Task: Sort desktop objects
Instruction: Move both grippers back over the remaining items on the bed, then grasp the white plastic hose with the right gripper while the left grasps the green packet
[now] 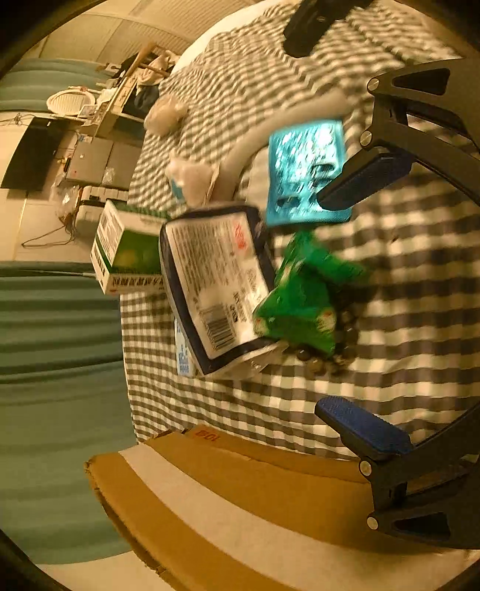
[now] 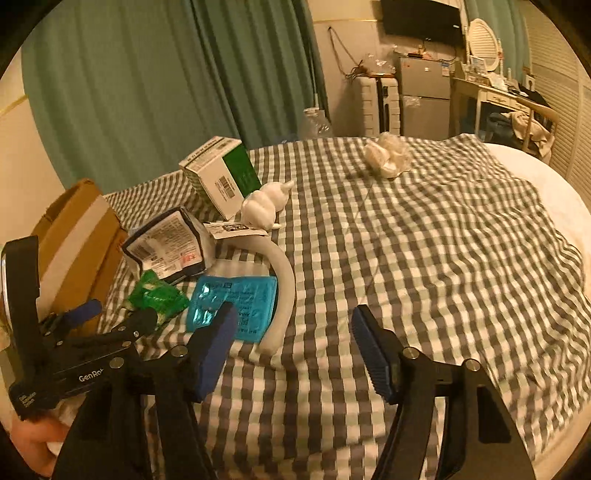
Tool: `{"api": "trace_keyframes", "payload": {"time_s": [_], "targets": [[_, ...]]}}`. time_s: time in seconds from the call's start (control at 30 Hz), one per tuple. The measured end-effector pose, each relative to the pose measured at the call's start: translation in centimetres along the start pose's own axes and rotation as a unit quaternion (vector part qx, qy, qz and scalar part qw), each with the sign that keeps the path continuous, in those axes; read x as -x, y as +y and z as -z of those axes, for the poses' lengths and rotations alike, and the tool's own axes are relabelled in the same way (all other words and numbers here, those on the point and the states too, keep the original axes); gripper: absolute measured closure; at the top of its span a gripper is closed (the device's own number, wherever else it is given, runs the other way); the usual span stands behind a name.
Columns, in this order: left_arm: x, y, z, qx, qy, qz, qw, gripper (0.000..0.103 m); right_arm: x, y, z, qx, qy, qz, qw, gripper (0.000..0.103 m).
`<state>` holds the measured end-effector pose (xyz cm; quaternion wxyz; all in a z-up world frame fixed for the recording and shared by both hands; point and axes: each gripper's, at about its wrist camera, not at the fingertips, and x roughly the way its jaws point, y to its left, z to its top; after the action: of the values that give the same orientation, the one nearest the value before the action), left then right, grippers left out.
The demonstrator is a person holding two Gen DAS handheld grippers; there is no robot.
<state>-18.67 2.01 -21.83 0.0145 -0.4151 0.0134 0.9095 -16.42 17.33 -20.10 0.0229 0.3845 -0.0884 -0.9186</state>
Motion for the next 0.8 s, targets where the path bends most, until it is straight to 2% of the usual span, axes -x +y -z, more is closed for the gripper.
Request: {"api": "trace_keyframes", "payload": {"time_s": [0.2, 0.37, 0.47, 0.5, 0.6, 0.63, 0.7, 0.73, 0.8], "targets": [[-1.8, 0.5, 0.0, -0.009, -0.007, -0.009, 0.9999, 0.000, -4.5, -0.6, -1.7, -0.014, 0.012, -0.006, 1.000, 0.040], [-3.4, 0.5, 0.1, -0.021, -0.003, 0.003, 0.9998, 0.000, -7.9, 0.2, -3.0, -0.001, 0.022, -0.010, 1.000, 0.047], [-4.1, 0.6, 0.3, -0.023, 0.006, 0.011, 0.9997, 0.000, -9.9, 0.5, -3.2, -0.004, 0.041, -0.023, 0.999, 0.059], [-4.2, 0.6, 0.3, -0.023, 0.007, 0.012, 0.9996, 0.000, -10.5, 0.6, -3.1, -0.008, 0.053, -0.032, 0.998, 0.070], [-4.0, 0.9, 0.3, -0.023, 0.003, 0.018, 0.9996, 0.000, -11.2, 1.1, -2.8, 0.008, 0.061, -0.027, 0.998, 0.077], [-3.8, 1.1, 0.4, -0.019, 0.002, 0.023, 0.9996, 0.000, -11.2, 1.2, -2.8, 0.011, 0.060, -0.025, 0.998, 0.085], [-3.6, 1.7, 0.4, -0.008, 0.002, 0.027, 0.9996, 0.000, -11.1, 1.0, -2.7, 0.007, 0.063, -0.025, 0.998, 0.091], [-3.6, 1.8, 0.3, -0.003, 0.002, 0.030, 0.9995, 0.001, -11.0, 0.9, -2.7, 0.006, 0.063, -0.025, 0.998, 0.092], [-3.3, 2.4, 0.3, 0.007, -0.001, 0.037, 0.9993, 0.013, -10.6, 1.0, -2.7, 0.009, 0.062, -0.022, 0.998, 0.094]]}}
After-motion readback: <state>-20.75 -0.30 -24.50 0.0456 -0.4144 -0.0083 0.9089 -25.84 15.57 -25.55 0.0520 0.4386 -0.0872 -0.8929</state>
